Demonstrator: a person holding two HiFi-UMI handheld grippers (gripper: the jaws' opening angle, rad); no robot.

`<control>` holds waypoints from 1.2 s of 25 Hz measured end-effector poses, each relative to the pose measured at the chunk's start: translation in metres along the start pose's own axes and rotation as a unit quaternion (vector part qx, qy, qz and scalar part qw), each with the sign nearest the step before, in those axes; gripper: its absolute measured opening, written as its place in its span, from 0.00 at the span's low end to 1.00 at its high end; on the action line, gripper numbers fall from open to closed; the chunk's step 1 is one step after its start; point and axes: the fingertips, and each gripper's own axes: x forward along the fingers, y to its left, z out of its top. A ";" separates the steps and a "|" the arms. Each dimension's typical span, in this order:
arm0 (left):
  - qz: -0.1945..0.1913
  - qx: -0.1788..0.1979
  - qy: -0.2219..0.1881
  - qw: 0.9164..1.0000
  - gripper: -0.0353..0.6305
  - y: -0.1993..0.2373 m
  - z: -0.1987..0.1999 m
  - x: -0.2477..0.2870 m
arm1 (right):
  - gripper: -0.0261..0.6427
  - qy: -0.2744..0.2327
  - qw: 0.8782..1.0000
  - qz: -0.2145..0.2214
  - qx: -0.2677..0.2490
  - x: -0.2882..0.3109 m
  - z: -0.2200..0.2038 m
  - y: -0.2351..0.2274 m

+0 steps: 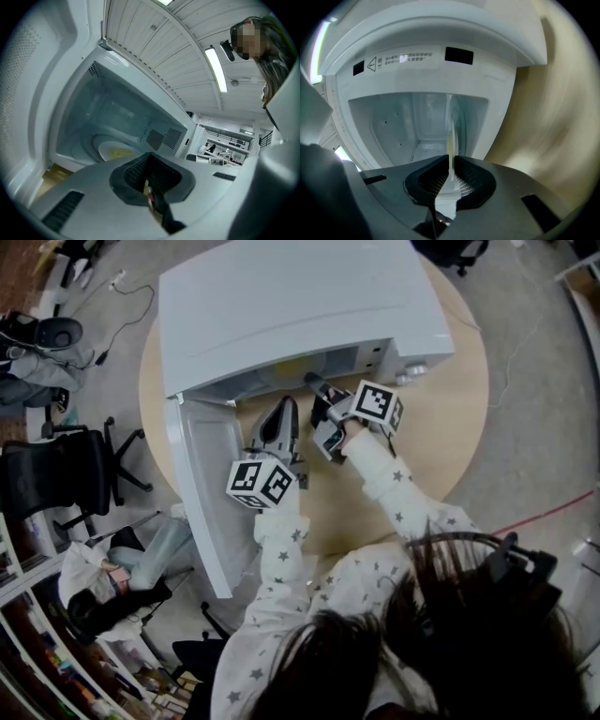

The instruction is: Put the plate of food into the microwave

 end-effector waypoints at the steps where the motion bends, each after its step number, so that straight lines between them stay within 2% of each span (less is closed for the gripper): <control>1: -0.001 0.000 0.001 1.000 0.06 0.001 0.000 0.001 | 0.07 -0.001 1.000 -0.005 0.005 0.001 0.000 -0.001; 5: -0.002 -0.004 0.002 1.000 0.06 0.006 0.001 0.005 | 0.08 -0.004 1.000 -0.017 0.018 0.007 0.001 -0.003; 6: -0.002 -0.005 0.002 1.000 0.06 0.007 0.001 0.005 | 0.15 -0.004 1.000 -0.017 0.023 0.009 0.001 -0.003; 17: -0.002 -0.008 0.006 1.000 0.06 0.005 -0.001 0.011 | 0.16 0.019 0.999 -0.039 0.010 0.008 -0.007 -0.001; 26: -0.005 -0.007 0.006 1.000 0.06 -0.004 0.000 0.008 | 0.16 0.022 0.999 -0.028 0.032 -0.004 -0.010 0.003; 30: -0.010 -0.002 0.002 1.000 0.06 -0.013 -0.004 -0.009 | 0.16 0.034 0.999 -0.010 0.037 -0.019 -0.027 0.006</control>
